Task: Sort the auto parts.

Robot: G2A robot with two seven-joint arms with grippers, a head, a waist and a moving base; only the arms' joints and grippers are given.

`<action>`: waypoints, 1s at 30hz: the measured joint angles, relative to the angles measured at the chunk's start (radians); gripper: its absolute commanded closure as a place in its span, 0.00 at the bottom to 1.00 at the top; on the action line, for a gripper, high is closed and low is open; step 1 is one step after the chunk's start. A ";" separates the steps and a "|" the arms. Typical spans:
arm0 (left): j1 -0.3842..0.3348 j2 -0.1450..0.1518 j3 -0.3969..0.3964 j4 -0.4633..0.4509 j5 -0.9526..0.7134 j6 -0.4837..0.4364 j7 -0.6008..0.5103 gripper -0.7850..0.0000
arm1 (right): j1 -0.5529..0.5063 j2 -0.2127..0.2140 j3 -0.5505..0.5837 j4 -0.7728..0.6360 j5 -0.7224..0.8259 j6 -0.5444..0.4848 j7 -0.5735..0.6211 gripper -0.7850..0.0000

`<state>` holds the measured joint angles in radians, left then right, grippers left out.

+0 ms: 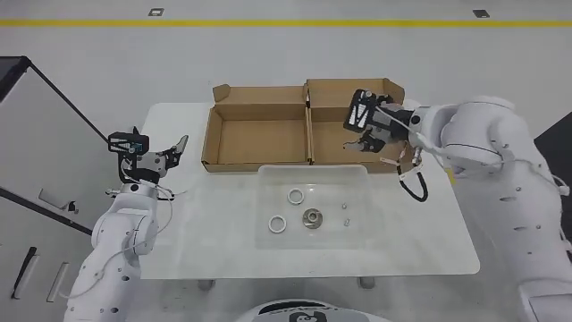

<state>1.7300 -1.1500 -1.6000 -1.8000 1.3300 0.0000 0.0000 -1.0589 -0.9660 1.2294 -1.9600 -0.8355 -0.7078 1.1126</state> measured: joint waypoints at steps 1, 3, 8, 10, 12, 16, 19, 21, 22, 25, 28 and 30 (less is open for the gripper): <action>0.000 0.000 0.000 0.000 0.000 0.000 0.000 0.00 | 0.019 0.011 -0.031 0.002 0.018 0.016 0.016 0.00; 0.000 0.000 0.000 0.000 0.000 0.000 0.000 0.00 | 0.064 0.038 -0.105 0.006 0.062 0.056 0.056 0.00; 0.000 0.000 0.000 0.000 0.000 0.000 0.000 0.00 | 0.174 0.106 -0.281 -0.005 0.179 0.143 0.144 0.00; 0.000 0.000 0.000 0.000 0.000 0.000 0.000 0.00 | 0.228 0.133 -0.347 -0.010 0.228 0.170 0.170 0.00; 0.000 0.000 0.000 0.000 0.000 0.000 0.000 0.00 | 0.281 0.158 -0.412 -0.011 0.275 0.191 0.191 0.00; 0.000 0.000 0.000 0.000 0.000 0.000 0.000 0.00 | 0.368 0.197 -0.526 -0.016 0.363 0.223 0.223 0.00; 0.000 0.000 0.000 0.000 0.000 0.000 0.000 0.00 | 0.424 0.220 -0.603 -0.013 0.405 0.237 0.237 0.00; 0.000 0.000 0.000 0.000 0.000 0.000 0.000 0.00 | 0.454 0.232 -0.650 -0.004 0.419 0.237 0.237 0.00; 0.000 0.000 0.000 0.000 0.000 0.000 0.000 0.00 | 0.463 0.236 -0.669 0.002 0.421 0.237 0.237 0.00; 0.000 0.000 0.000 0.000 0.000 0.000 0.000 0.00 | 0.484 0.245 -0.722 0.021 0.407 0.232 0.232 0.00; 0.000 0.000 0.000 0.000 0.000 0.000 0.000 0.00 | 0.486 0.249 -0.753 0.039 0.412 0.224 0.224 0.00; 0.000 0.000 0.000 0.000 0.000 0.000 0.000 0.00 | 0.482 0.251 -0.764 0.048 0.420 0.222 0.222 0.00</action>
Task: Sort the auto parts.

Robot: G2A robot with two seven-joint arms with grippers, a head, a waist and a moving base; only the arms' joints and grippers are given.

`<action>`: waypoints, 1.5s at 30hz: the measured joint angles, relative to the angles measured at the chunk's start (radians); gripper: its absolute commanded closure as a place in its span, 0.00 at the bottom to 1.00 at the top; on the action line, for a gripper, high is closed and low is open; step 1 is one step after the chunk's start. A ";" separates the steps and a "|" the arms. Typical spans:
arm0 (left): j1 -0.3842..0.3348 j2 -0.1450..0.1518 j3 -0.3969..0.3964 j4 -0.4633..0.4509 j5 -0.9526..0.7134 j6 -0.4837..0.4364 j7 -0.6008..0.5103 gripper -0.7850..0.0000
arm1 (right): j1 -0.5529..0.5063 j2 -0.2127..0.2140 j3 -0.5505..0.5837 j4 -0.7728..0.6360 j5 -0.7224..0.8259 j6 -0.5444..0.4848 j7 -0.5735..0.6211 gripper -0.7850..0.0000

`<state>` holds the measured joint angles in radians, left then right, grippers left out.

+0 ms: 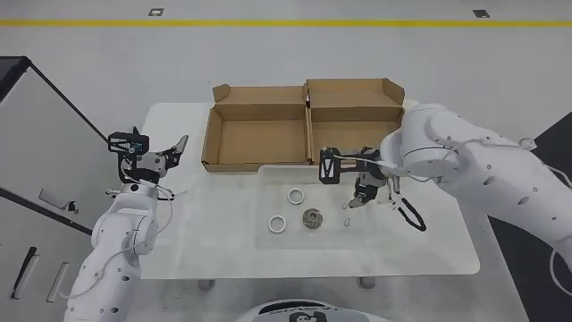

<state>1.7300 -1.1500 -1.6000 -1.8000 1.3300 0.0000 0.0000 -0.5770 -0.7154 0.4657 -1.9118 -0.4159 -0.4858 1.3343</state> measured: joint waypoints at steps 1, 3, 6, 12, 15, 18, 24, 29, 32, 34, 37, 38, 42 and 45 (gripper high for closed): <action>0.000 0.000 0.000 0.000 0.000 0.000 0.000 0.00 | -0.005 0.000 -0.003 0.005 0.008 -0.001 -0.001 0.00; 0.000 0.000 0.000 0.000 0.000 0.000 0.000 0.00 | -0.016 -0.001 -0.009 0.010 0.013 0.000 -0.003 0.00; 0.000 0.000 0.000 0.000 0.000 0.000 0.000 0.00 | -0.032 -0.005 -0.018 0.011 0.014 0.000 -0.005 0.00; 0.000 0.000 0.000 0.000 0.000 0.000 0.000 0.00 | -0.042 -0.012 -0.037 0.011 0.019 0.003 0.003 0.00; 0.000 0.000 0.000 0.000 0.000 0.000 0.000 0.00 | -0.036 -0.015 -0.059 0.010 0.005 0.007 0.007 0.00; 0.000 0.000 0.000 0.000 0.000 0.000 0.000 0.00 | -0.033 -0.022 -0.071 0.017 0.004 0.006 0.006 0.00; 0.000 0.000 0.000 0.000 0.000 0.000 0.000 0.00 | -0.038 -0.038 -0.086 0.029 -0.001 0.009 0.007 0.38; 0.000 0.000 0.000 0.000 0.000 0.000 0.000 0.00 | -0.045 -0.050 -0.095 0.035 -0.012 0.016 0.004 0.47; 0.000 0.000 0.000 0.000 0.000 0.000 0.000 0.00 | -0.050 -0.058 -0.100 0.041 -0.025 0.021 0.001 0.50; 0.000 0.000 0.000 0.000 0.000 0.000 0.000 0.00 | -0.055 -0.062 -0.103 0.047 -0.033 0.026 -0.004 0.51; 0.000 0.000 0.000 0.000 0.000 0.000 0.000 0.00 | -0.065 -0.066 -0.107 0.054 -0.046 0.029 -0.007 0.51; 0.000 0.000 0.000 0.000 0.000 0.000 0.000 0.00 | -0.068 -0.066 -0.108 0.057 -0.051 0.029 -0.008 0.51; 0.000 0.000 0.000 0.000 0.000 0.000 0.000 0.00 | -0.088 -0.067 -0.111 0.074 -0.073 0.031 -0.017 0.52; 0.000 0.000 0.000 0.000 0.000 0.000 0.000 0.00 | -0.104 -0.068 -0.113 0.083 -0.090 0.032 -0.026 0.52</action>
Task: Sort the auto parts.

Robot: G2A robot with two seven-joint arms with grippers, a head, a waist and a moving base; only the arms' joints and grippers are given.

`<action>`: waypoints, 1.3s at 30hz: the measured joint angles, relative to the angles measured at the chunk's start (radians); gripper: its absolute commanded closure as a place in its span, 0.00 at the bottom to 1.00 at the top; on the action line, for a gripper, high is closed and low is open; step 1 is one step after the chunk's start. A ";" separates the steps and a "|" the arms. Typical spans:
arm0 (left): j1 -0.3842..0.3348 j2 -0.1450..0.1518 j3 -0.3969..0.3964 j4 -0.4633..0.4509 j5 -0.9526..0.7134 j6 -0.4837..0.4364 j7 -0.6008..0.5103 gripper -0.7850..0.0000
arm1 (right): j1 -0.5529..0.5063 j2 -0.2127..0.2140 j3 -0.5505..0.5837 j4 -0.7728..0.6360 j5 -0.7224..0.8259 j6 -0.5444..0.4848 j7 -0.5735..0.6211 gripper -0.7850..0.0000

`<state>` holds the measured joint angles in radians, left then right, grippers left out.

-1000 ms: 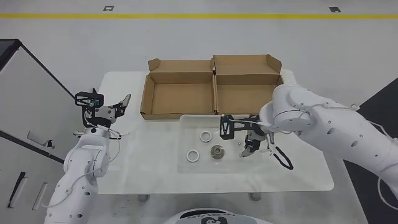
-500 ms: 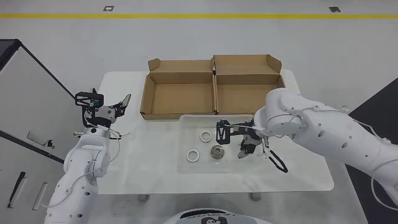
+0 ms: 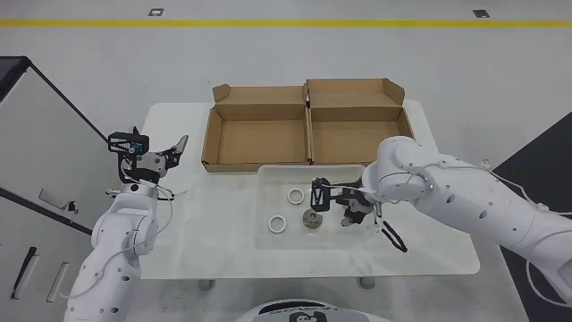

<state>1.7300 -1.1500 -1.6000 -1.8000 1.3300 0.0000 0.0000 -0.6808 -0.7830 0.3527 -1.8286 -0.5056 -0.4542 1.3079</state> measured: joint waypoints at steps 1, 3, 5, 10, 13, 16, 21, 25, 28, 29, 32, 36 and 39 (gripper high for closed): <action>0.000 0.000 0.000 0.000 0.000 0.000 0.000 0.00 | -0.004 0.000 0.000 0.002 -0.003 0.001 -0.002 0.53; 0.000 0.000 0.000 0.000 0.000 0.000 0.000 0.00 | -0.011 0.000 0.001 0.004 -0.006 0.001 -0.003 0.54; 0.000 0.000 0.000 0.000 0.000 0.000 0.000 0.00 | -0.016 0.000 0.003 0.006 -0.009 -0.001 -0.003 0.56; 0.000 0.000 0.000 0.000 0.000 0.000 0.000 0.00 | -0.026 0.000 0.009 0.008 -0.010 -0.003 0.008 0.58; 0.000 0.000 0.000 0.000 0.000 0.000 0.000 0.00 | -0.032 -0.001 0.011 0.010 -0.007 -0.006 0.015 0.59; 0.000 0.000 0.000 0.000 0.000 0.000 0.000 0.00 | -0.039 -0.001 0.012 0.011 -0.008 -0.008 0.020 0.60; 0.000 0.000 0.000 0.000 0.000 0.000 0.000 0.00 | -0.050 -0.002 0.015 0.012 -0.018 -0.007 0.025 0.60; 0.000 0.000 0.000 0.000 0.000 0.000 0.000 0.00 | -0.059 -0.003 0.019 0.014 -0.020 -0.005 0.021 0.60; 0.000 0.000 0.000 0.000 0.000 0.000 0.000 0.00 | -0.066 -0.003 0.020 0.016 -0.022 -0.006 0.021 0.62; 0.000 0.000 0.000 0.000 0.000 0.000 0.000 0.00 | -0.068 -0.004 0.021 0.016 -0.024 -0.005 0.021 0.62; 0.000 0.000 0.000 0.000 0.000 0.000 0.000 0.00 | -0.074 -0.005 0.022 0.018 -0.027 -0.002 0.020 0.63; 0.000 0.000 0.000 0.000 0.000 0.000 0.000 0.00 | -0.082 -0.007 0.025 0.022 -0.038 0.002 0.018 0.63; 0.000 0.000 0.000 0.000 0.000 0.000 0.000 0.00 | -0.087 -0.008 0.026 0.022 -0.053 0.003 0.013 0.64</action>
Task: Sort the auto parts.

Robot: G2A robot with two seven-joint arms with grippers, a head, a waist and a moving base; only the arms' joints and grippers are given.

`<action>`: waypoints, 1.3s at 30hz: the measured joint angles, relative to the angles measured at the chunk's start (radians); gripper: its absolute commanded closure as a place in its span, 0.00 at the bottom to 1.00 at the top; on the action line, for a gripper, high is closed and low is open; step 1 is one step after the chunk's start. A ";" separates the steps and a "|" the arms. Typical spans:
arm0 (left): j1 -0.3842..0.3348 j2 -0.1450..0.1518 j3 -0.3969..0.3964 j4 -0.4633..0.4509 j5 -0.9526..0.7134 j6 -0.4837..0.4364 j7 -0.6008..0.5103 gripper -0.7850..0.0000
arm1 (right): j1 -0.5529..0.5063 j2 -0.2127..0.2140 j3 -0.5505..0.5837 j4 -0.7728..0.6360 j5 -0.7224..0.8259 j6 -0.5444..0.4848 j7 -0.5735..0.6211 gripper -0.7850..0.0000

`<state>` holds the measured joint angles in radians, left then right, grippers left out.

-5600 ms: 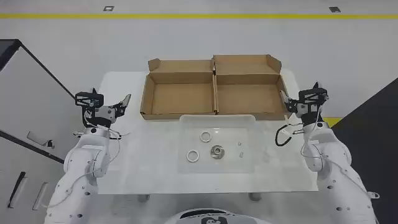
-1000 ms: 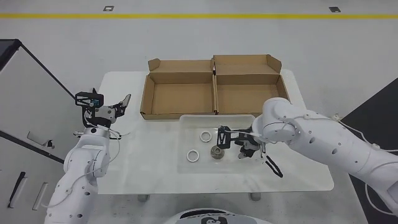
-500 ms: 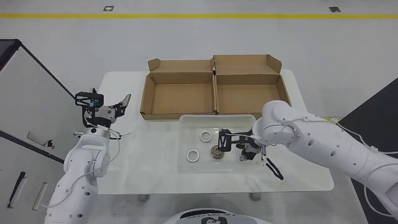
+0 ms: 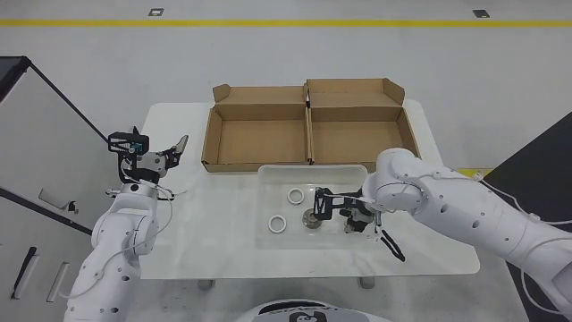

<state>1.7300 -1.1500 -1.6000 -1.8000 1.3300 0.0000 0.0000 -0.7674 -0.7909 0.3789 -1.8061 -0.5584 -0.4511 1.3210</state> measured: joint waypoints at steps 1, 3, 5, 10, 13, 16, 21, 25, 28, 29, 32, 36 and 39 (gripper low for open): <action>0.000 0.000 0.000 0.000 0.000 0.000 0.000 0.00 | -0.003 -0.001 0.001 0.001 -0.004 0.000 -0.003 0.64; 0.000 0.000 0.000 0.000 0.000 0.000 0.000 0.00 | -0.006 -0.002 0.003 0.003 -0.010 0.001 -0.006 0.64; 0.000 0.000 0.000 0.000 0.000 0.000 0.000 0.00 | -0.009 -0.003 0.004 0.004 -0.014 0.001 -0.008 0.64; 0.000 0.000 0.000 0.000 0.000 0.000 0.000 0.00 | -0.017 -0.006 0.006 0.008 -0.024 0.002 -0.012 0.66; 0.000 0.000 0.000 0.000 0.000 0.000 0.000 0.00 | -0.020 -0.009 0.008 0.012 -0.031 0.001 -0.014 0.67; 0.000 0.000 0.000 0.000 0.000 0.000 0.000 0.00 | -0.023 -0.012 0.008 0.019 -0.037 -0.001 -0.015 0.67; 0.000 0.000 0.000 0.000 0.000 0.000 0.000 0.00 | -0.027 -0.018 0.008 0.037 -0.047 -0.008 -0.022 0.69; 0.000 0.000 0.000 0.000 0.000 0.000 0.000 0.00 | -0.029 -0.024 0.008 0.045 -0.053 -0.011 -0.026 0.71; 0.000 0.000 0.000 0.000 0.000 0.000 0.000 0.00 | -0.030 -0.027 0.010 0.051 -0.058 -0.012 -0.030 0.72; 0.000 0.000 0.000 0.000 0.000 0.000 0.000 0.00 | -0.031 -0.028 0.010 0.053 -0.060 -0.012 -0.032 0.72; 0.000 0.000 0.000 0.000 0.000 0.000 0.000 0.00 | -0.034 -0.031 0.012 0.059 -0.062 -0.013 -0.040 0.76; 0.000 0.000 0.000 0.000 0.000 0.000 0.000 0.00 | -0.037 -0.035 0.015 0.066 -0.065 -0.017 -0.046 0.89; 0.000 0.000 0.000 0.000 0.000 0.000 0.000 0.00 | -0.039 -0.038 0.016 0.072 -0.068 -0.020 -0.047 1.00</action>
<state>1.7300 -1.1500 -1.6000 -1.8000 1.3300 0.0000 0.0000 -0.8067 -0.8290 0.3950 -1.7338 -0.6265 -0.4712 1.2745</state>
